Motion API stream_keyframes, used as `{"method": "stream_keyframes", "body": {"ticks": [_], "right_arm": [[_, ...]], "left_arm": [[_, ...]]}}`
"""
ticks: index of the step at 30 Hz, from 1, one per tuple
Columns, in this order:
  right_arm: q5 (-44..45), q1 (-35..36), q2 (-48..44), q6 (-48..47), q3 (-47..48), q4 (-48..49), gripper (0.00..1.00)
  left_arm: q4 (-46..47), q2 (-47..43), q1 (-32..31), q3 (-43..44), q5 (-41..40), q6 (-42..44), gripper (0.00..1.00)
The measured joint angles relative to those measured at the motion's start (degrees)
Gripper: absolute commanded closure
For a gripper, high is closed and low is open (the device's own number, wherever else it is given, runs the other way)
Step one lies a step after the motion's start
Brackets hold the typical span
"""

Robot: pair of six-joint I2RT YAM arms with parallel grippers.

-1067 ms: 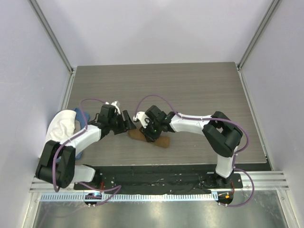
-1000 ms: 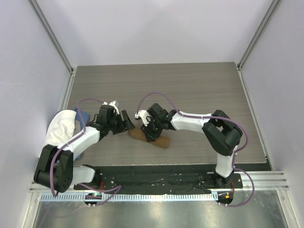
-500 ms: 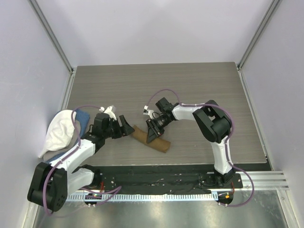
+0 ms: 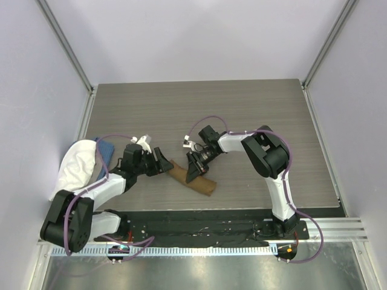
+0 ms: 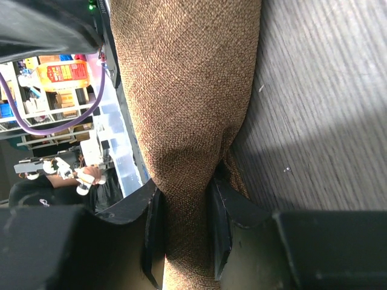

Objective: Fold the napkin, place the utensils inside, and roll it up
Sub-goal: Roll the napkin with the utensil

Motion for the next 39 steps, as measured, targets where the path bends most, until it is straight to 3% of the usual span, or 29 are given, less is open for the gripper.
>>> {"method": "stream_keyframes", "body": {"ticks": [3,6,7,10,12,14,15,18,21,24,28,32,39], "right_arm": [[0.07,0.0,0.0,0.26,0.0,0.0,0.66],[0.31,0.0,0.0,0.48,0.02,-0.02,0.65],[0.5,0.0,0.0,0.7,0.02,-0.04,0.64],[1.29,0.0,-0.26,1.84,0.07,-0.26,0.55],[3.02,0.09,-1.33,2.71,0.04,-0.72,0.42],[6.08,0.55,-3.65,3.34,-0.09,-1.22,0.34],[9.03,0.96,-5.33,3.26,-0.24,-1.29,0.24],[19.41,2.62,-11.54,2.71,-1.4,-1.09,0.12],[31.04,5.01,-18.71,1.46,-3.76,0.17,0.08],[43.58,10.19,-25.7,-0.61,-6.93,2.64,0.07],[64.43,22.62,-32.22,-5.7,-13.22,9.07,0.07],[79.21,32.35,-31.82,-9.46,-16.74,12.87,0.07],[94.16,36.94,-25.35,-13.49,-17.59,16.04,0.13]], "left_arm": [[1.01,1.84,0.0,0.0,0.44,-0.42,0.53],[1.7,3.15,0.02,0.0,0.52,-1.11,0.69],[1.92,3.58,0.0,0.0,0.52,-1.14,0.79],[2.54,5.01,0.0,0.24,0.94,-1.44,0.94],[2.62,5.84,0.0,0.7,1.4,-1.57,1.0],[2.45,6.8,-0.02,1.66,1.77,-1.57,1.0],[2.19,7.21,-0.02,2.25,1.81,-1.57,1.0],[-0.26,8.13,-0.02,4.46,1.99,-1.55,1.0],[-4.46,9.07,-0.02,7.34,1.99,-1.55,1.0],[-9.38,10.29,-0.02,10.51,2.01,-1.55,1.0],[-14.21,11.52,-0.02,13.51,2.01,-1.57,1.0],[-17.62,11.8,-0.02,15.15,2.01,-1.55,1.0],[-20.7,11.82,-0.02,16.09,2.03,-1.51,1.0]]}}
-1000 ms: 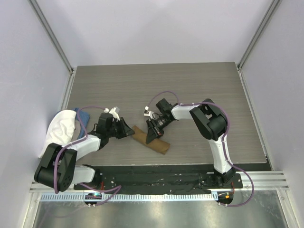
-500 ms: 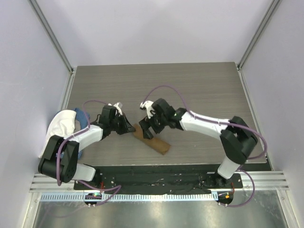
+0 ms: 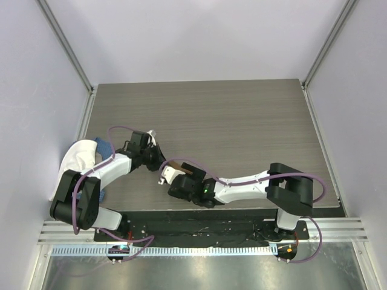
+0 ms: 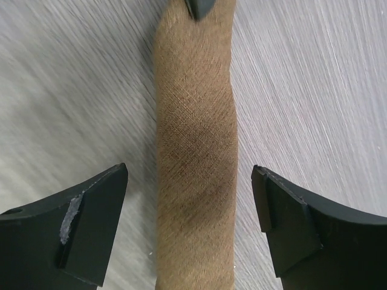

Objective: Fold the napkin, place the utensils inside, and roll it up
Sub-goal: Roll the napkin with the utensil

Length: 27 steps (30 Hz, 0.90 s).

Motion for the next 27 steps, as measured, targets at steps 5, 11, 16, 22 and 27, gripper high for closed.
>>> {"method": "stream_keyframes", "body": {"ticks": [5,11,16,22,27], "right_arm": [[2.43,-0.17,3.72,-1.2,0.02,0.39,0.24],[1.11,-2.86,4.61,-1.18,0.5,0.39,0.46],[-9.94,-7.85,4.04,0.04,0.76,0.09,0.56],[-32.04,-17.14,3.15,2.49,2.82,-3.15,0.62],[-48.92,-23.43,6.71,5.44,7.8,-7.15,0.63]], "left_arm": [[-0.76,0.0,0.0,0.11,0.0,0.04,1.0],[-1.33,0.0,0.0,0.11,0.11,0.24,1.0],[-1.79,0.0,0.0,0.66,0.15,0.61,0.63],[-4.09,-1.64,0.0,3.32,-1.11,2.25,0.32],[-5.31,-6.56,0.0,4.02,-5.14,3.17,0.31]]}}
